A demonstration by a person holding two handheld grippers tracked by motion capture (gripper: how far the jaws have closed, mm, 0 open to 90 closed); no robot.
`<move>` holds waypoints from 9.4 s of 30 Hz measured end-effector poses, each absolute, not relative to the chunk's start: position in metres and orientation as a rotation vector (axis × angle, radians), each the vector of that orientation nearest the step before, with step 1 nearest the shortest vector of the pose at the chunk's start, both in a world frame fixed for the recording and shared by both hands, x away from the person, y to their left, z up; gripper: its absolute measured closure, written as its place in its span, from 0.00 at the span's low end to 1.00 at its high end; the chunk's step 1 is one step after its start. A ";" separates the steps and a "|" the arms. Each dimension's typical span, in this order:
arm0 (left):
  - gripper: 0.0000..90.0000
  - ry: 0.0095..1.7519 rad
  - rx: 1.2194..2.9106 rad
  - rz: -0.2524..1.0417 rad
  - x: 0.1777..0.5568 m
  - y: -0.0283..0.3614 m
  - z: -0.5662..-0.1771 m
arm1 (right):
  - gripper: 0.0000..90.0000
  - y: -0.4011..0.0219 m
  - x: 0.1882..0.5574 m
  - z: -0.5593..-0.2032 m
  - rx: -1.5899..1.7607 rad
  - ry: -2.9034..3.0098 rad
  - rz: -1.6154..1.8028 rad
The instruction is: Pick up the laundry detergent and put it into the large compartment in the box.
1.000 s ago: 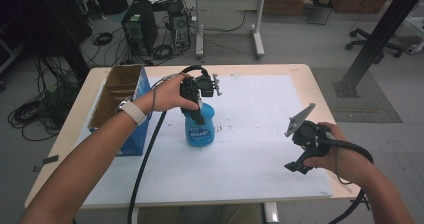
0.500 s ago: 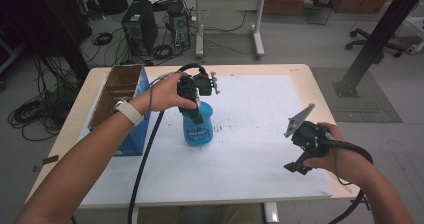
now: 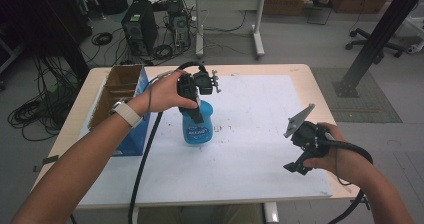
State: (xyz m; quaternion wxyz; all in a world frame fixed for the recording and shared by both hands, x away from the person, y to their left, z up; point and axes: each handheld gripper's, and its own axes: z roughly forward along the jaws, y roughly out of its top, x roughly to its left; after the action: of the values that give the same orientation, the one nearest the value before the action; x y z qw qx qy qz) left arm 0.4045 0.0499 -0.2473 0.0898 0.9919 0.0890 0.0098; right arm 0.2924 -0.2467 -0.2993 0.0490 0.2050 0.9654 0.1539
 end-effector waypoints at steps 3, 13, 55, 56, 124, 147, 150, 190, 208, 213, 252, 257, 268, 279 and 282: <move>0.42 0.292 2.939 0.027 0.402 0.050 -0.243 | 0.14 -0.247 0.292 -0.298 0.623 2.940 0.469; 0.42 0.354 2.930 0.034 0.395 0.049 -0.231 | 0.14 -0.246 0.291 -0.298 0.610 2.940 0.473; 0.42 0.771 2.836 0.113 0.383 0.071 -0.174 | 0.14 -0.240 0.292 -0.296 0.569 2.931 0.505; 0.42 0.780 2.835 0.114 0.383 0.071 -0.172 | 0.14 -0.240 0.293 -0.296 0.566 2.932 0.506; 0.42 1.497 2.531 0.214 0.386 0.140 -0.076 | 0.14 -0.221 0.308 -0.285 0.438 2.951 0.520; 0.42 1.676 2.411 0.241 0.385 0.173 -0.052 | 0.14 -0.221 0.309 -0.285 0.425 2.952 0.530; 0.42 1.703 2.388 0.245 0.384 0.179 -0.050 | 0.14 -0.221 0.308 -0.285 0.423 2.952 0.528; 0.42 1.947 2.218 0.312 0.389 0.234 -0.060 | 0.14 -0.215 0.311 -0.287 0.411 2.955 0.531; 0.42 1.990 2.188 0.335 0.395 0.247 -0.079 | 0.14 -0.218 0.310 -0.288 0.428 2.953 0.529; 0.42 1.989 2.192 0.330 0.398 0.248 -0.088 | 0.14 -0.217 0.310 -0.289 0.428 2.953 0.509; 0.42 2.024 2.170 0.311 0.413 0.255 -0.161 | 0.14 -0.219 0.310 -0.293 0.452 2.957 0.511; 0.42 2.023 2.169 0.311 0.414 0.255 -0.167 | 0.14 -0.219 0.310 -0.293 0.451 2.959 0.510; 0.42 2.028 2.175 0.309 0.416 0.257 -0.186 | 0.14 -0.219 0.310 -0.295 0.451 2.960 0.505; 0.42 2.029 2.181 0.310 0.419 0.258 -0.205 | 0.14 -0.220 0.309 -0.294 0.461 2.958 0.507; 0.42 2.031 2.185 0.308 0.420 0.258 -0.211 | 0.14 -0.221 0.309 -0.295 0.465 2.959 0.505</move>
State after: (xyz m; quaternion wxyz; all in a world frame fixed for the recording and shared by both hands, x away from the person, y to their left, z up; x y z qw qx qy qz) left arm 0.4201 0.2580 -0.2110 0.0711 0.7267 0.6755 0.1025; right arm 0.3086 -0.2206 -0.2951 0.0520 0.1527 0.9728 0.1660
